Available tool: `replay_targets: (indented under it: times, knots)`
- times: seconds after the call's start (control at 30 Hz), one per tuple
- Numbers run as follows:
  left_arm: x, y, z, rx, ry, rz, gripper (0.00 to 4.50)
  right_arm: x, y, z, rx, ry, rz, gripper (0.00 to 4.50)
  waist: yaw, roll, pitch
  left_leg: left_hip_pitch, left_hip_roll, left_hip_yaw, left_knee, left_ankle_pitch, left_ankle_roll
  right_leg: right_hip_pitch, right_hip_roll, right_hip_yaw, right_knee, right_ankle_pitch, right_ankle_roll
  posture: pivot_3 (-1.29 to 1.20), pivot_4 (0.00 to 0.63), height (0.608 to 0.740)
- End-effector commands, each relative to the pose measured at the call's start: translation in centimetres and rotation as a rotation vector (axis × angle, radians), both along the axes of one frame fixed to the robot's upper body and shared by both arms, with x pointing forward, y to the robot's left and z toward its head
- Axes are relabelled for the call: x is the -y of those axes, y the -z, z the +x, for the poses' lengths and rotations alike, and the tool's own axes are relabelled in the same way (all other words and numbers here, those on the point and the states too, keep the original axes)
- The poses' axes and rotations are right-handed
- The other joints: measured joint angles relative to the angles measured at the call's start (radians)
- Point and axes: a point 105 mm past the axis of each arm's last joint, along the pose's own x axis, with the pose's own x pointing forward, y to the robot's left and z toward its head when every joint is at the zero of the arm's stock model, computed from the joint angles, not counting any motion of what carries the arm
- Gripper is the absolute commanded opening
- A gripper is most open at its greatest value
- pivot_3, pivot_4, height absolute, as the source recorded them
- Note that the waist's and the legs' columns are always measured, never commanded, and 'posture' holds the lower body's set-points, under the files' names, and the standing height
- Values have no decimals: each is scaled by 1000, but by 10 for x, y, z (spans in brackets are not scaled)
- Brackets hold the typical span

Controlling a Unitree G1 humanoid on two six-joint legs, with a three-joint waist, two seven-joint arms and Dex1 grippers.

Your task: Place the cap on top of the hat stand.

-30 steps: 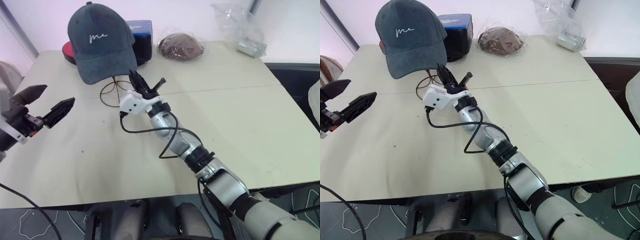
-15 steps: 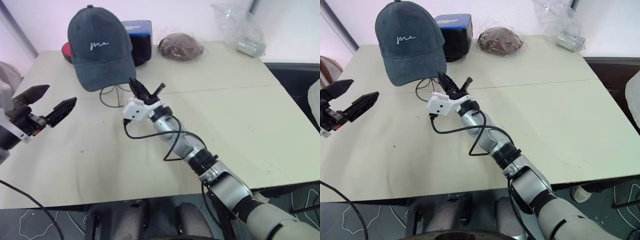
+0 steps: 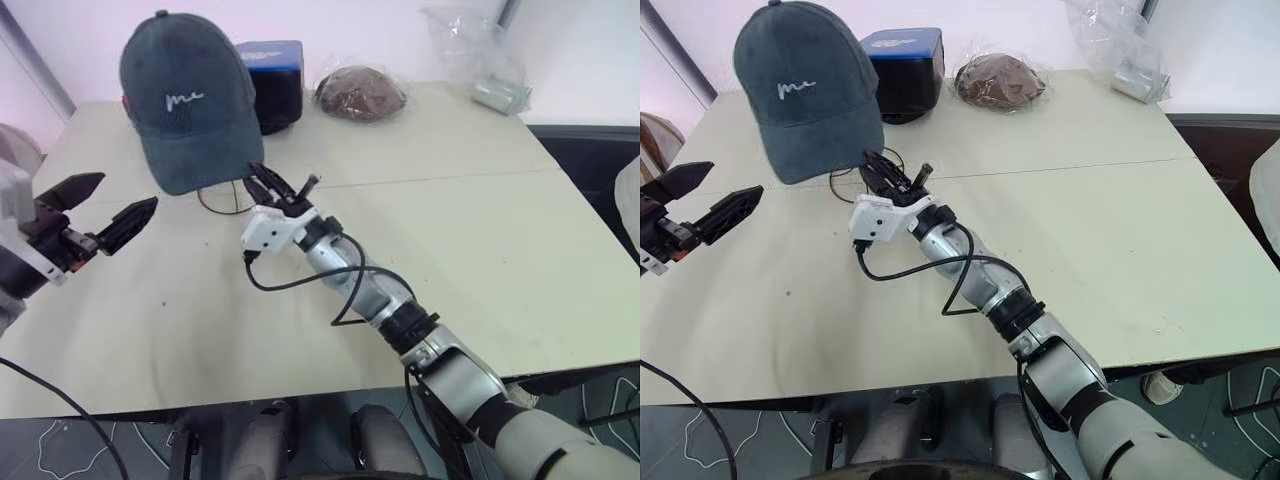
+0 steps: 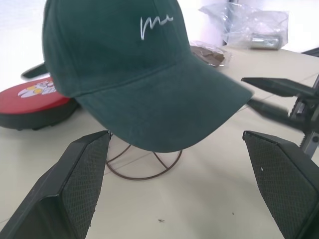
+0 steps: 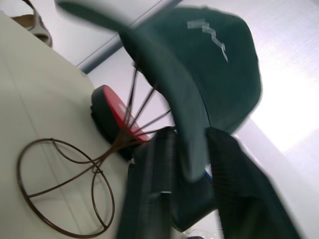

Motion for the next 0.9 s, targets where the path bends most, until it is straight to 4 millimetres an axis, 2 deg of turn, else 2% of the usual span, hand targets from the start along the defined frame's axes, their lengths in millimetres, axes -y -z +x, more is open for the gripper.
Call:
replay_targets:
  times: [0.03,0.1,0.13,0.33,0.43,0.57,0.7,0.77,0.9]
  knots:
    - [0,-11,-2,56,2,18,4500,-5,-11,-8,39,-36,12,3085,1,0,0,0,0,0,0,0,0,0,0,0,0,0,0,0,150,740]
    - [1,-11,-2,57,4,19,4500,-5,-10,-8,39,-33,7,4145,2,0,0,0,0,0,0,0,0,0,0,0,0,0,0,0,150,740]
    - [1,-11,-2,57,4,19,4500,-5,-10,-8,39,-33,6,4468,2,0,0,0,0,0,0,0,0,0,0,0,0,0,0,0,150,740]
    - [1,-11,-2,55,7,23,4500,0,-6,-3,-13,-32,-19,4468,2,0,0,0,0,0,0,0,0,0,0,0,0,0,0,0,150,740]
    - [0,-12,-2,55,6,27,4500,9,-1,3,-93,-37,-43,4468,3,0,0,0,0,0,0,0,0,0,0,0,0,0,0,0,150,740]
    - [-3,-15,-4,51,7,45,4500,37,-7,16,-277,-42,1,4468,6,0,0,0,0,0,0,0,0,2,0,0,0,0,0,0,150,740]
    - [-6,-19,-3,45,21,82,4500,68,-22,21,-504,-107,57,4468,10,0,0,0,0,0,0,0,1,5,0,-1,-1,0,0,0,150,740]
    - [-5,-21,-2,36,42,113,4500,83,-31,12,-646,-211,38,4468,15,0,0,0,0,0,0,-1,2,5,-1,-1,-1,0,0,0,150,740]
    - [-6,-23,-1,15,83,178,4500,115,-54,-5,-777,-301,-25,4468,26,1,1,0,0,0,1,-5,8,5,-1,-1,-3,0,0,0,150,740]
